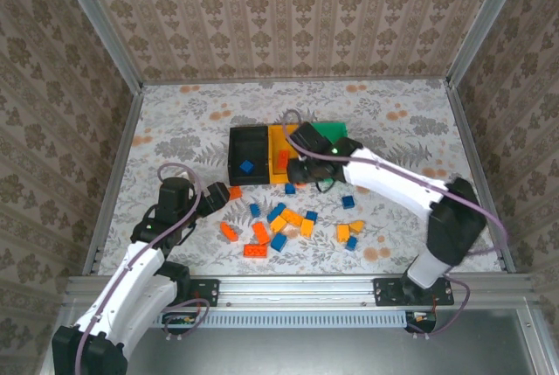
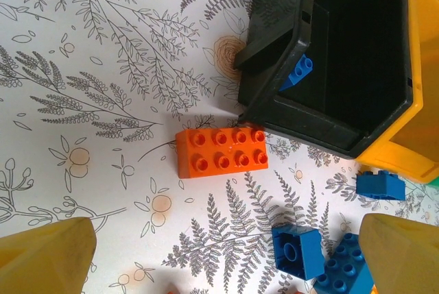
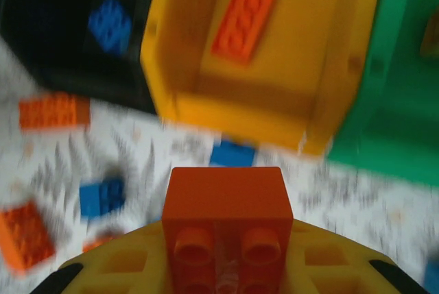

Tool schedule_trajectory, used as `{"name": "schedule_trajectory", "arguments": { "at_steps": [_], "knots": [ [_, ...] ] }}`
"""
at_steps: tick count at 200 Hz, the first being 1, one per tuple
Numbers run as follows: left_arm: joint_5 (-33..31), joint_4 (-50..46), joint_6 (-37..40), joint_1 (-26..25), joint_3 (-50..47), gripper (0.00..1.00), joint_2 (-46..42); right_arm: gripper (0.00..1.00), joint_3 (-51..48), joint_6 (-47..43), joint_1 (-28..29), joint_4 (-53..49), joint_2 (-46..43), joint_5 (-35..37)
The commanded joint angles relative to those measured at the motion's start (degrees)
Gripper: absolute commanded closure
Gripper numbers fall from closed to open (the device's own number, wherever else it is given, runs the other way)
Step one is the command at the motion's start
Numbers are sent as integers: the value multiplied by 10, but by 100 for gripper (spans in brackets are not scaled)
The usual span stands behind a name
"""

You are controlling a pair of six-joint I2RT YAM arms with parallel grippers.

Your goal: Sort the legos into containers by color

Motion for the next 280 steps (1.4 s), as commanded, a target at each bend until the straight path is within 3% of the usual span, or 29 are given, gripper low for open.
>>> {"name": "schedule_trajectory", "arguments": {
  "at_steps": [1, 50, 78, 89, 122, 161, 222, 280],
  "knots": [
    [6, -23, -9, 5, 20, 0, 1, 71, 64, -32, -25, 31, 77, 43],
    [25, -24, 21, 4, 44, 0, 27, 64, 168, -22, -59, 53, 204, 43],
    [16, -52, 41, -8, 70, 1, 56, 41, 202, -16, -59, 53, 226, 33],
    [-2, -68, 49, -23, 81, 2, 63, 37, 199, -16, -59, 53, 218, 28],
    [-84, -151, 31, -91, 97, 5, 75, 35, 152, -11, -56, 86, 169, 22],
    [-99, -196, -38, -147, 68, 11, 82, 35, 34, 8, -48, 139, 85, 19],
    [-65, -74, -131, -180, -4, 13, 126, 35, -95, 19, -32, 185, -42, 30],
    [-57, -47, -139, -193, 0, 28, 199, 34, -192, 28, -30, 202, -151, 44]
  ]
}}
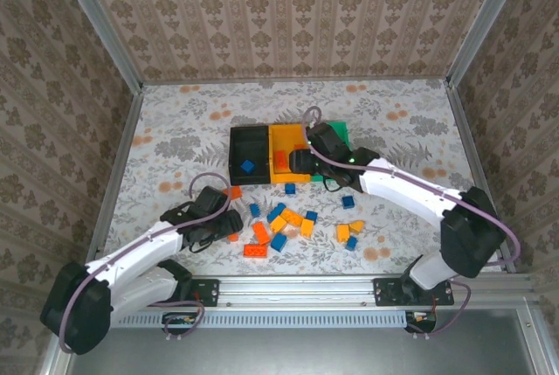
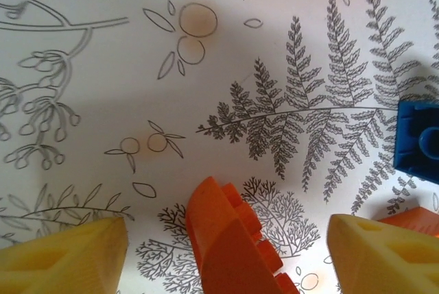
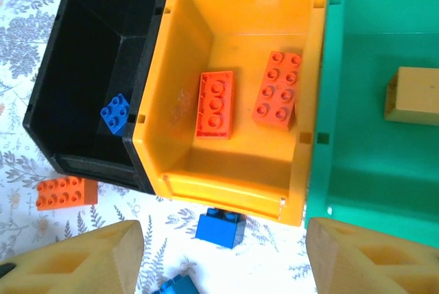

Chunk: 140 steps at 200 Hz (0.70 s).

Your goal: Sort the legos into containers by color

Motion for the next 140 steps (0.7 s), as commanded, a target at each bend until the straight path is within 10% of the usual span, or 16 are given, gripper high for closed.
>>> {"name": "schedule_trajectory", "arguments": {
  "at_steps": [1, 98, 140],
  "knots": [
    [10, 20, -17, -8, 1, 29, 19, 35, -35, 10, 2, 19, -41, 20],
    [24, -7, -16, -22, 7, 91, 4, 34, -86, 16, 1, 8, -100, 58],
    [2, -30, 47, -22, 106, 96, 7, 34, -114, 20, -6, 2, -139, 68]
  ]
}}
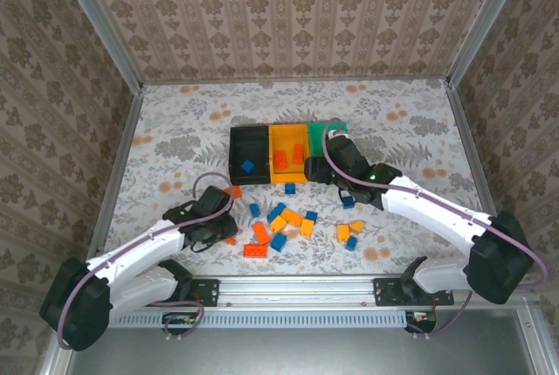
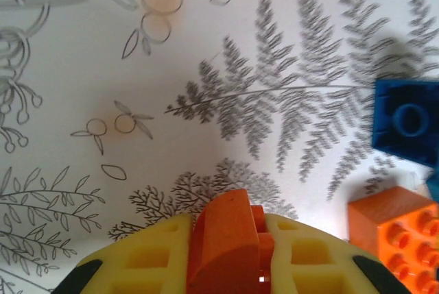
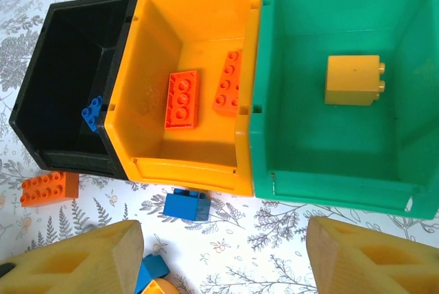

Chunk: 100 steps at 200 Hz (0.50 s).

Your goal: Sort the legos into containers by color

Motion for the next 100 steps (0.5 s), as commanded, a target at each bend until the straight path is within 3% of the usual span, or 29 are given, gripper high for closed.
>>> {"name": "schedule_trajectory", "arguments": {
  "at_steps": [1, 67, 100],
  "knots": [
    [-13, -12, 53, -3, 86, 96, 8, 34, -19, 10, -4, -9, -28, 24],
    [-17, 74, 178, -8, 375, 95, 254, 34, -62, 31, -9, -33, -62, 42],
    [-24, 70, 217, -16, 517, 96, 396, 34, -79, 41, -12, -45, -77, 48]
  ]
}}
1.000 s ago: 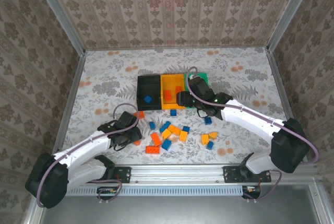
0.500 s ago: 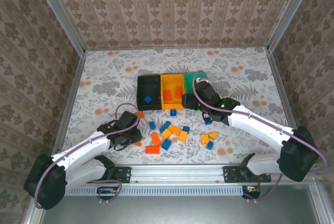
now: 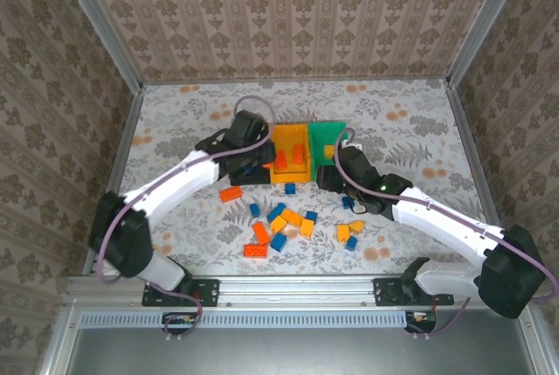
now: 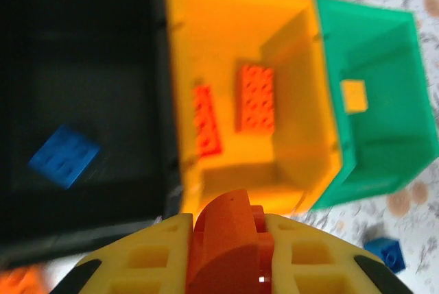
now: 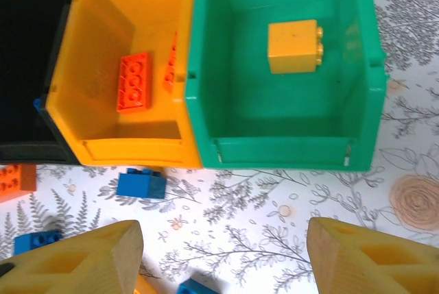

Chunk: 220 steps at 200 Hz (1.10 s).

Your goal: Sort the legos into containers by color

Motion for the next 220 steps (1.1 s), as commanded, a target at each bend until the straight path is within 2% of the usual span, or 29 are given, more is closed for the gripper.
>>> {"name": "schedule_trajectory", "arguments": {
  "at_steps": [1, 37, 51, 65, 91, 112, 139, 169, 188, 220],
  "knots": [
    [-9, 5, 56, -8, 81, 96, 77, 34, -13, 18, -4, -25, -21, 22],
    [-5, -1, 70, -14, 172, 95, 175, 34, -20, 22, -6, -46, -40, 37],
    [-6, -12, 72, -14, 197, 91, 202, 34, -26, 26, -8, -53, -52, 43],
    [-6, -15, 76, -16, 213, 82, 221, 34, -36, 27, -9, -53, -67, 45],
    [-17, -21, 87, -22, 236, 57, 238, 33, -49, 35, -11, -60, -85, 47],
    [-18, -27, 89, -26, 248, 46, 235, 33, -56, 38, -13, -67, -95, 48],
    [-31, -2, 87, -39, 210, 31, 177, 33, -59, 40, -13, -73, -105, 48],
    [-38, 28, 76, -44, 107, 19, 74, 33, -65, 39, -14, -68, -111, 47],
    [-40, 39, 63, -46, 23, 7, -1, 33, -68, 38, -14, -65, -109, 48],
    [-34, 21, 51, -59, -120, 4, -122, 33, -76, 39, -15, -54, -101, 44]
  ]
}}
